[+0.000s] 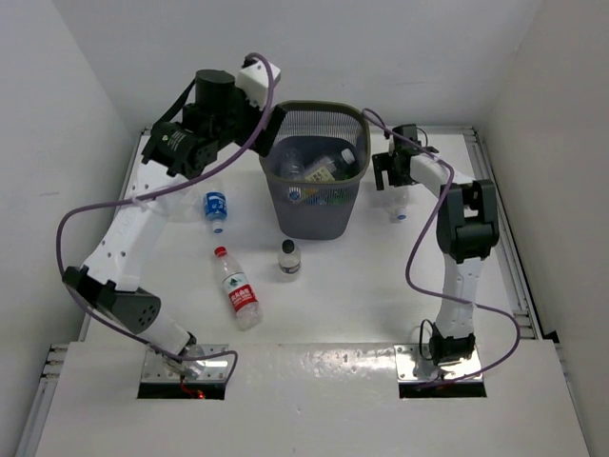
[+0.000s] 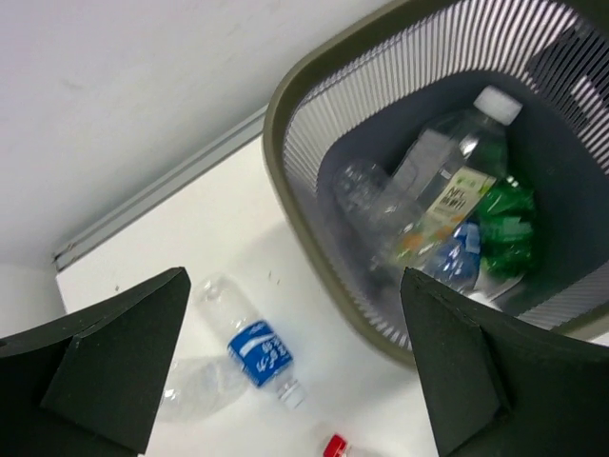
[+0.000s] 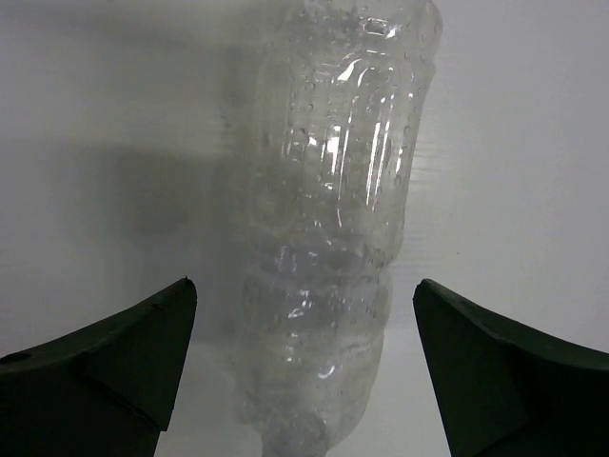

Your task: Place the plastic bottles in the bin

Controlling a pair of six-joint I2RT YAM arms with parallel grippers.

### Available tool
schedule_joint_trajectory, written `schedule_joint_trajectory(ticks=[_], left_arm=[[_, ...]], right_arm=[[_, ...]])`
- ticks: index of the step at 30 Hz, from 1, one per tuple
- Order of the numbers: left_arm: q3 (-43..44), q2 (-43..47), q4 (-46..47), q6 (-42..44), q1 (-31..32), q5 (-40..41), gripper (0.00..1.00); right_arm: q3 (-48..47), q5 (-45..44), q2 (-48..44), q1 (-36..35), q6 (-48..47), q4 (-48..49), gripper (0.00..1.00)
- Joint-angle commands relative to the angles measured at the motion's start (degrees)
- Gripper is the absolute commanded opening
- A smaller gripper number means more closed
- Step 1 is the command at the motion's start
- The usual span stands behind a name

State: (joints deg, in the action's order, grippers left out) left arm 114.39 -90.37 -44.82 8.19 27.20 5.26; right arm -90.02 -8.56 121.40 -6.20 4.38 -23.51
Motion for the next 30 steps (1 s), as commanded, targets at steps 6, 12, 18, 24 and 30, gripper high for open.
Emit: schedule_joint_trajectory(ticks=[6,12,18,24,30], left_arm=[[-10.7,7.6,2.4,-1.2,-5.1,3.5,1.0],[-14.5,10.6,2.4,-2.4,-8.2,2.4,1.0],[-16.5,13.6,3.1,-5.1,-11.8,6.1,1.0],[-17.9,17.1,6.0,-7.1,-16.4,4.3,1.0],[-19.5,17.6,7.1,-13.9,-21.8,-1.2,1.0]], right_arm=[[-6.7,-3.0,6.2,1.4,-1.0,2.5,0.82],[-10.0,0.4,7.2,1.3,-1.3,-0.7,0.49],[-10.8,7.7,-3.4,2.9,-0.8,-8.7,0.05],[-15.0,13.5,-20.5,4.3,-0.5,-13.7,0.0],[-13.0,19.0,-37.8,3.1,9.8,0.6,0.0]])
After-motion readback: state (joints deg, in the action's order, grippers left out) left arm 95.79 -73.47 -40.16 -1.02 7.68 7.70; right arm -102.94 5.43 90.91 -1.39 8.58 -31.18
